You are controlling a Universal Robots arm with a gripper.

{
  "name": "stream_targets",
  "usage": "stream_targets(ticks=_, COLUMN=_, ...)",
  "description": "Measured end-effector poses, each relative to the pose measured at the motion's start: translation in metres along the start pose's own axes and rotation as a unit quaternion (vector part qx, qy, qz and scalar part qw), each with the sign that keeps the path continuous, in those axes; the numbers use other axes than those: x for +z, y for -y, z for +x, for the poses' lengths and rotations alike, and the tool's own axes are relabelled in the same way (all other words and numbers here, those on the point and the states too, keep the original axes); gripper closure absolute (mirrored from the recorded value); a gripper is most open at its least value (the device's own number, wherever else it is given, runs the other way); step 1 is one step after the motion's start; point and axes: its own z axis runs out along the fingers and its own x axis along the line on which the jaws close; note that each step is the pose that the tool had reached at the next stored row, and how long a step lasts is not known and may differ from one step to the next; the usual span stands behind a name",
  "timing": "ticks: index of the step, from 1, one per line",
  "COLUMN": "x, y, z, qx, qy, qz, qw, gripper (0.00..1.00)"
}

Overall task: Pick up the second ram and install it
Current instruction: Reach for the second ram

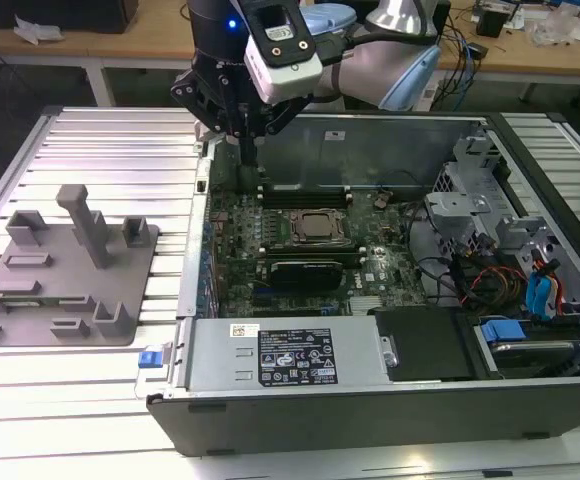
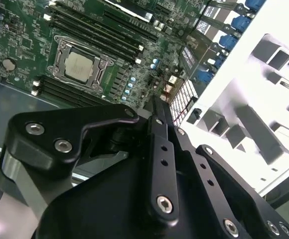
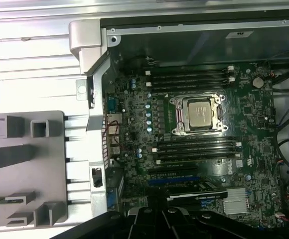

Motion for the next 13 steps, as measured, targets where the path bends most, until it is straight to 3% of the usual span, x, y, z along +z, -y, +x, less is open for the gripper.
stream_targets(ticks=13, x=-0.0006, y=0.0018, z=0.0232, qx=0.0, qy=0.0, qz=0.0, qw=1.0, gripper=0.92)
